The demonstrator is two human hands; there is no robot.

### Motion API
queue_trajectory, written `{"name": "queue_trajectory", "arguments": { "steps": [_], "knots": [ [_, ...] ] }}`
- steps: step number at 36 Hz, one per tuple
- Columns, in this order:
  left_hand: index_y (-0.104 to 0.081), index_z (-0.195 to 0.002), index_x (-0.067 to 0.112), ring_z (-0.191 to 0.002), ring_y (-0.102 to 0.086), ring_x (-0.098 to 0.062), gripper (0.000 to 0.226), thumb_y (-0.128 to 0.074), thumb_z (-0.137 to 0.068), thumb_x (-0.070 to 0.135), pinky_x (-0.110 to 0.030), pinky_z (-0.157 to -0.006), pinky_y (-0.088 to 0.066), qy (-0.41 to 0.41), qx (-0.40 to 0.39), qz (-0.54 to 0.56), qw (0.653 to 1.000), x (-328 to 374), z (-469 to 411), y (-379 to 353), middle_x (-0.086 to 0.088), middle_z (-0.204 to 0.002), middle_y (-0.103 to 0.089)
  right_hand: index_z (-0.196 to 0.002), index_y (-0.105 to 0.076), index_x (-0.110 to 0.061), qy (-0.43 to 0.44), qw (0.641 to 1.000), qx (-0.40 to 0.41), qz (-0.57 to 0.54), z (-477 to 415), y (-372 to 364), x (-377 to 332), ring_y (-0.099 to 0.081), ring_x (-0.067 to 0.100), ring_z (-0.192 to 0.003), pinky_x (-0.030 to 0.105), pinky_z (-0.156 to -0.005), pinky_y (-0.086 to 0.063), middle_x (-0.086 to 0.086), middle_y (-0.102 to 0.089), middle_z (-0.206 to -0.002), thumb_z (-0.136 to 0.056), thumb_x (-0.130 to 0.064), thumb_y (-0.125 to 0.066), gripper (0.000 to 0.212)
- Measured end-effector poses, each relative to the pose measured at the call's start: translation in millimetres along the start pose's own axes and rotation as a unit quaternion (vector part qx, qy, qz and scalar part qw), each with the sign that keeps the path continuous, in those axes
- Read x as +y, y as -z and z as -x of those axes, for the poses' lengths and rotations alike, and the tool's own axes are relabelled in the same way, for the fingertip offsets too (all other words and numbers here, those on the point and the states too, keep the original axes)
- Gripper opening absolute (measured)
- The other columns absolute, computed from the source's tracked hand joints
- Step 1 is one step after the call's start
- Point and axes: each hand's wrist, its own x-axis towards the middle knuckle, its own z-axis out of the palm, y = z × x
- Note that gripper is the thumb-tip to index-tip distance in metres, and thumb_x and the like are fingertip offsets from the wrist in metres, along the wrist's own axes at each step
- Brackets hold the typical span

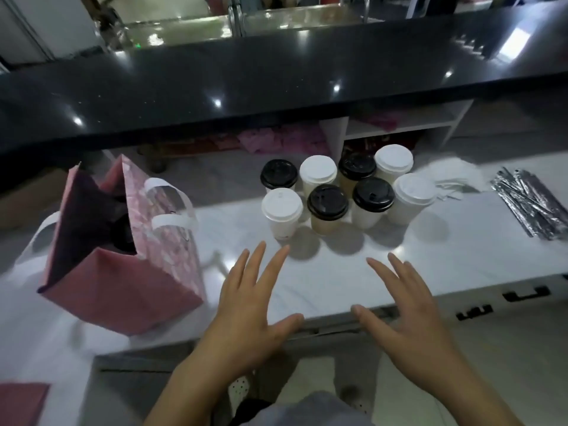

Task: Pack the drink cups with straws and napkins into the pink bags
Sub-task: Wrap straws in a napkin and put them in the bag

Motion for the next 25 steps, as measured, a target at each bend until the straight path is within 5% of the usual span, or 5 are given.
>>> {"name": "queue_trajectory", "arguments": {
  "steps": [14,25],
  "knots": [
    [0.006,-0.145,0.067,-0.147,0.024,0.003,0.091,-0.065,-0.089,0.053,-0.031,-0.121,-0.002,0.053,0.010,0.030,0.998,68,-17,-41,0.029,-0.161,0.020,-0.141,-0.035,-0.056,0.014,0.997,-0.025,-0.069,-14,56,80,-0.003,-0.005,-0.148,0.035,-0.120,-0.016,-0.033,-0.017,-0.152,-0.083,-0.064,-0.056,0.063],
    [0.014,-0.135,0.071,-0.148,0.023,0.000,0.088,-0.061,-0.091,0.055,-0.033,-0.123,-0.002,-0.105,-0.096,0.030,0.989,117,-123,-57,0.029,-0.160,0.023,-0.143,-0.037,-0.051,-0.091,0.992,0.060,-0.068,-46,106,102,-0.004,-0.004,-0.148,0.027,-0.116,-0.020,-0.026,-0.018,-0.157,-0.090,-0.050,-0.062,0.059]
  ]
}}
